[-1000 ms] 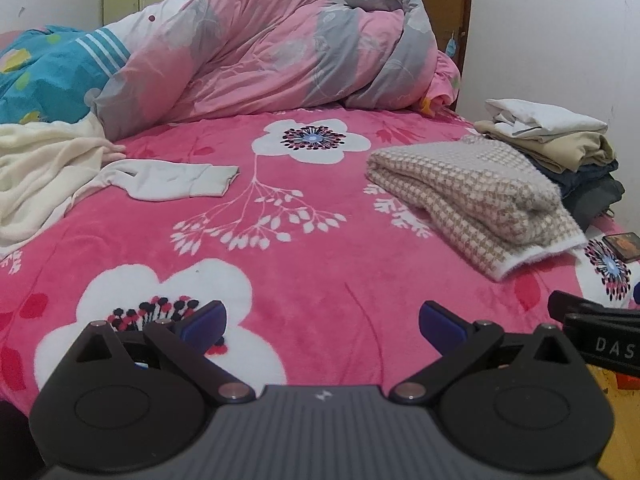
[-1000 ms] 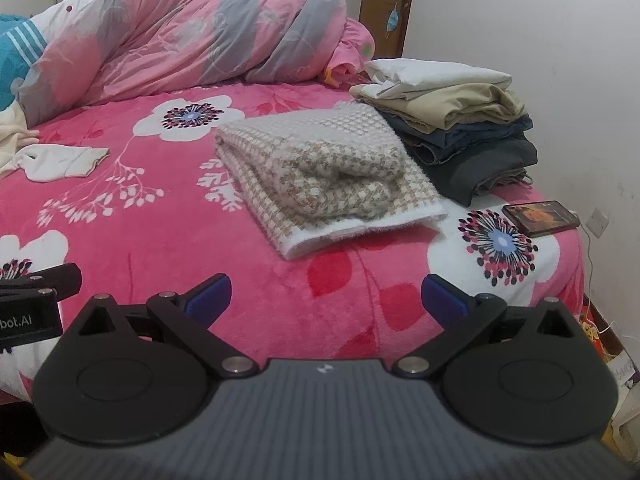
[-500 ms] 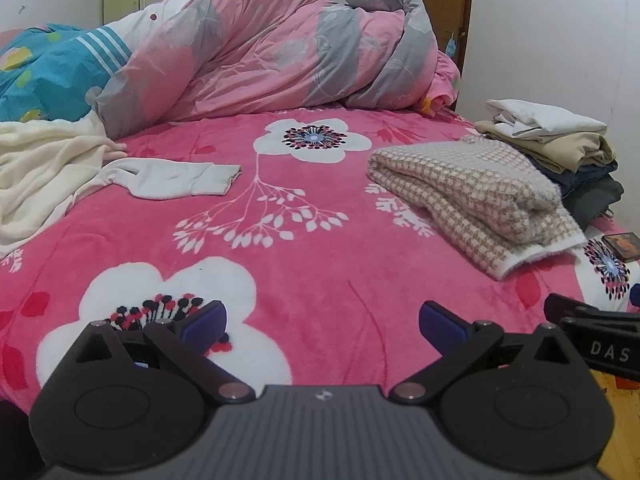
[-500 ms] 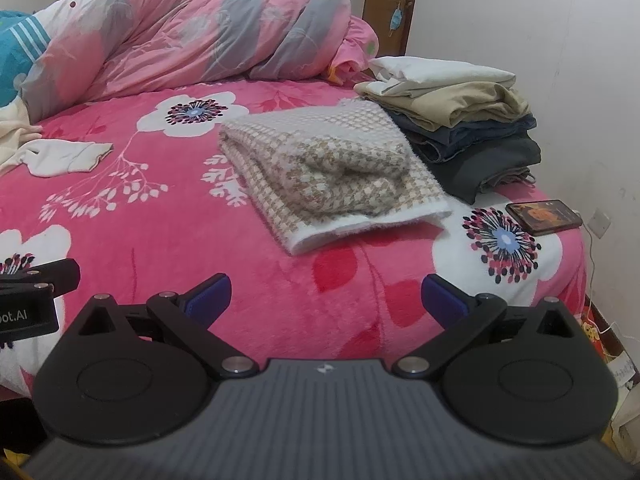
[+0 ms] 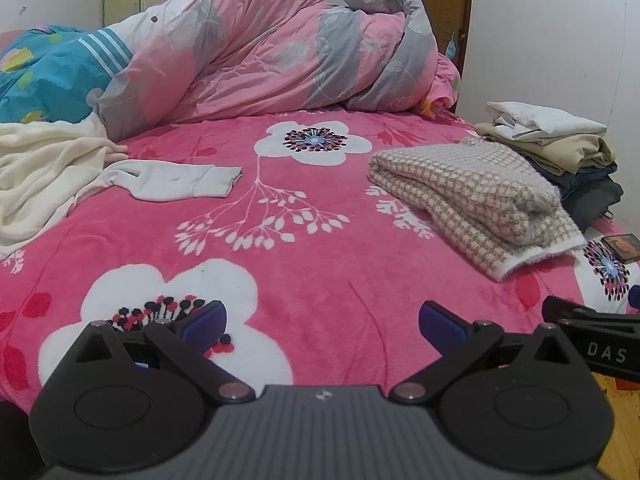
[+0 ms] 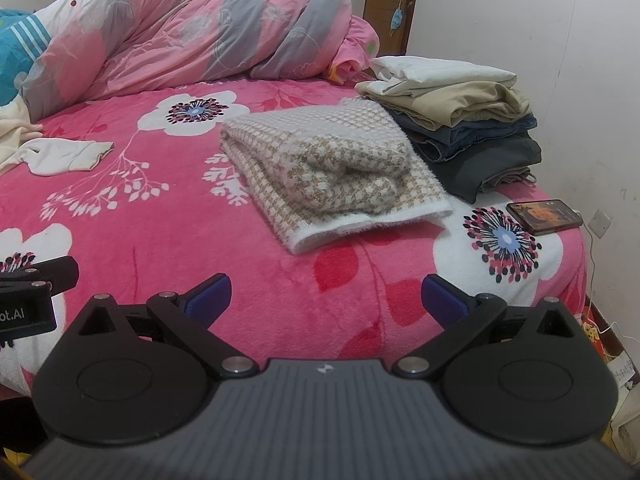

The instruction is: Fold clothes

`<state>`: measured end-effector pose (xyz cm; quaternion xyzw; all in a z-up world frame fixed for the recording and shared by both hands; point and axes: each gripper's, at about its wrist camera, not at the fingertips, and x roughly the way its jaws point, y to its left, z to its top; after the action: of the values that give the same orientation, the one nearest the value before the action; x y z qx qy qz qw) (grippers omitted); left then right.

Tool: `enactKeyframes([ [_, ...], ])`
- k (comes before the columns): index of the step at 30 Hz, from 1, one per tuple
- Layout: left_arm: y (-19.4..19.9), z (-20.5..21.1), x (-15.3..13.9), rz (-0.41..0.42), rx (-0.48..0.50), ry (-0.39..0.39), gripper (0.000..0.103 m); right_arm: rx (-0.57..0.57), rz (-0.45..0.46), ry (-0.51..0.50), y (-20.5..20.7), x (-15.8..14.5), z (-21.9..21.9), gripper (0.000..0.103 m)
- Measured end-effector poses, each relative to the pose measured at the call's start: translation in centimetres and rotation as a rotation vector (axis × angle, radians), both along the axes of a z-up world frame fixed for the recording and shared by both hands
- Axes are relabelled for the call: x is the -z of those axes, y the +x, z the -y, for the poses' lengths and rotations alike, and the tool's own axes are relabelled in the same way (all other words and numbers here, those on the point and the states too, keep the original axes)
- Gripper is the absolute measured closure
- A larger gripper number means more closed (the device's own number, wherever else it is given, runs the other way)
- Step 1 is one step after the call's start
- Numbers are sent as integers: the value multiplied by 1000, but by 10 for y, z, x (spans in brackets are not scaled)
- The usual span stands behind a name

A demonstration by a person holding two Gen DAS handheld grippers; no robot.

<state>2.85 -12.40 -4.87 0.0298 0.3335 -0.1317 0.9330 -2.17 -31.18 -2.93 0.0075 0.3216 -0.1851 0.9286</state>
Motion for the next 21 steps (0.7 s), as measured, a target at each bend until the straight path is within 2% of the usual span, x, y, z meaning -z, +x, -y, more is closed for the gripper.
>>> enactKeyframes([
  [21, 2, -1, -1, 2, -8, 2, 0, -5, -3, -1, 2, 0, -3, 1],
])
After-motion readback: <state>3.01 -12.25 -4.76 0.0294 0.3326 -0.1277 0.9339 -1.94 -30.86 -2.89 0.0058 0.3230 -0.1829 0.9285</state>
